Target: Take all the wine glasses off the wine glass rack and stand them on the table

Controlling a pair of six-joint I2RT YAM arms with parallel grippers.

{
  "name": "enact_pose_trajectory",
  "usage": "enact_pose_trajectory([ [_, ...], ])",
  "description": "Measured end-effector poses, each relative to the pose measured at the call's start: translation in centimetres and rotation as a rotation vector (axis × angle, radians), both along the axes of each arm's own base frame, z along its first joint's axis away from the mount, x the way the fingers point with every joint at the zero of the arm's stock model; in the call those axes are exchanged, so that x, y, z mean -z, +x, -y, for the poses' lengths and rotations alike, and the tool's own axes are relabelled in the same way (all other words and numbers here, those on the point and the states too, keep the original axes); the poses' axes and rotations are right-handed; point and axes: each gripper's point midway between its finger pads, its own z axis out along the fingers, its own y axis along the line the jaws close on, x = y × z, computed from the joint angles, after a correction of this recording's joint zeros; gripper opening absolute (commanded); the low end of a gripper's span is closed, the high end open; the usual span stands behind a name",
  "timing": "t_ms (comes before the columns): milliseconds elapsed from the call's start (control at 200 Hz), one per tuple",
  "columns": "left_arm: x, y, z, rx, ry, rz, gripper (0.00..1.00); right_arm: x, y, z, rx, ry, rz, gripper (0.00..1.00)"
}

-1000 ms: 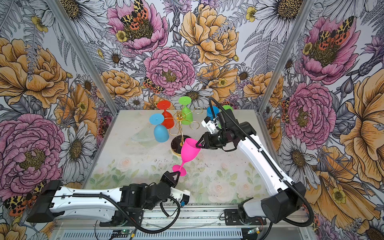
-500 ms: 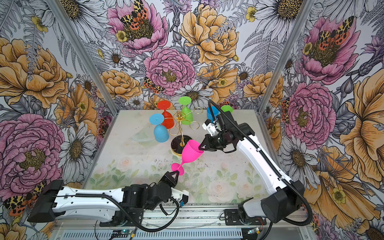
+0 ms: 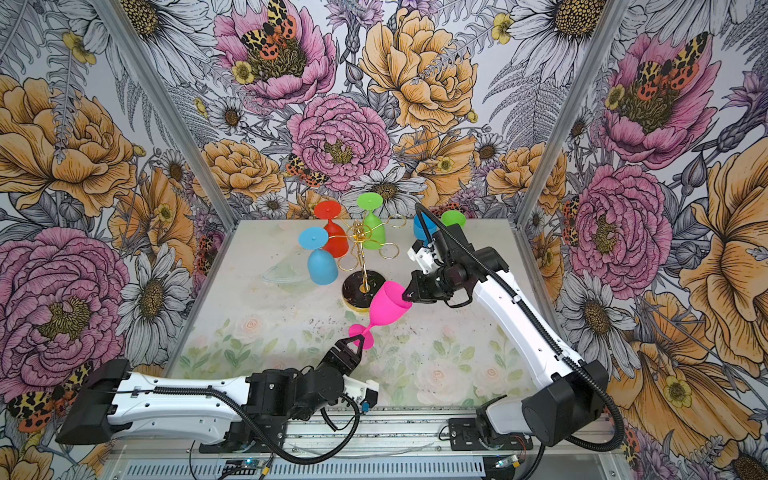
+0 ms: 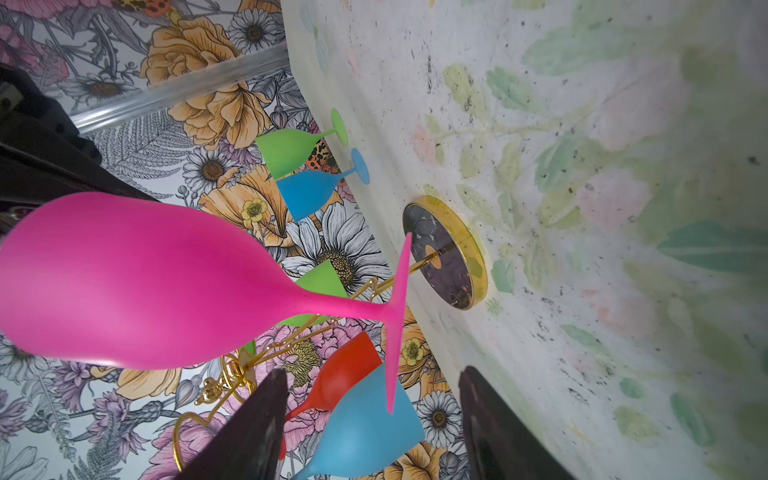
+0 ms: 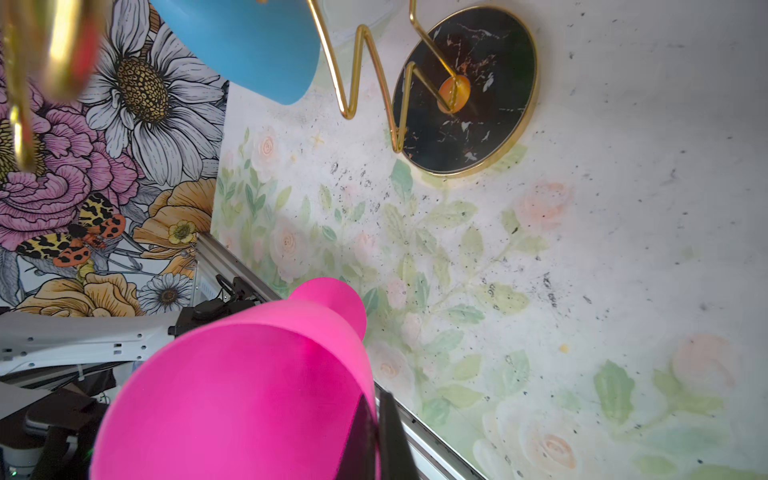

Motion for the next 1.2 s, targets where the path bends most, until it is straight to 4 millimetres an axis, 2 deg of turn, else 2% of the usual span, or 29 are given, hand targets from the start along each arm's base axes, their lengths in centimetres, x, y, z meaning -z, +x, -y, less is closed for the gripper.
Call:
enact_pose_trajectory([
  [60, 0.0, 0.0, -0.1, -0.017, -0.037, -0.026, 0.78, 0.3, 0.6, 1.0, 0.035, -0.049, 0.025, 0.0],
  [130, -0.3, 0.1, -0.2, -0.041, -0.102, -0.058, 0.88, 0.6, 1.4, 2.3, 0.081, -0.121, 0.064, 0.0],
  [240, -1.7, 0.5, -0.2, -0.113, -0.289, -0.126, 0.96, 0.6, 2.8, 4.6, 0.154, -0.241, 0.134, 0.0],
  [405, -5.5, 1.8, -0.2, -0.275, -0.613, -0.224, 0.99, -0.6, 5.3, 7.4, 0.246, -0.398, 0.241, 0.0],
  [570, -9.1, 3.8, -0.7, -0.483, -0.955, -0.365, 0.99, -0.7, 8.4, 8.7, 0.298, -0.496, 0.276, 0.0],
  [791, -9.4, 4.5, -1.8, -0.651, -1.214, -0.542, 0.99, 1.1, 12.0, 9.4, 0.329, -0.565, 0.255, 0.0],
  [991, -10.0, 5.7, -4.8, -0.796, -1.466, -0.703, 0.97, 2.0, 15.1, 10.0, 0.365, -0.567, 0.251, 0.0],
  [1196, -11.5, 6.9, -10.4, -0.929, -1.727, -0.803, 0.96, 3.1, 17.9, 9.4, 0.366, -0.569, 0.248, 0.0],
])
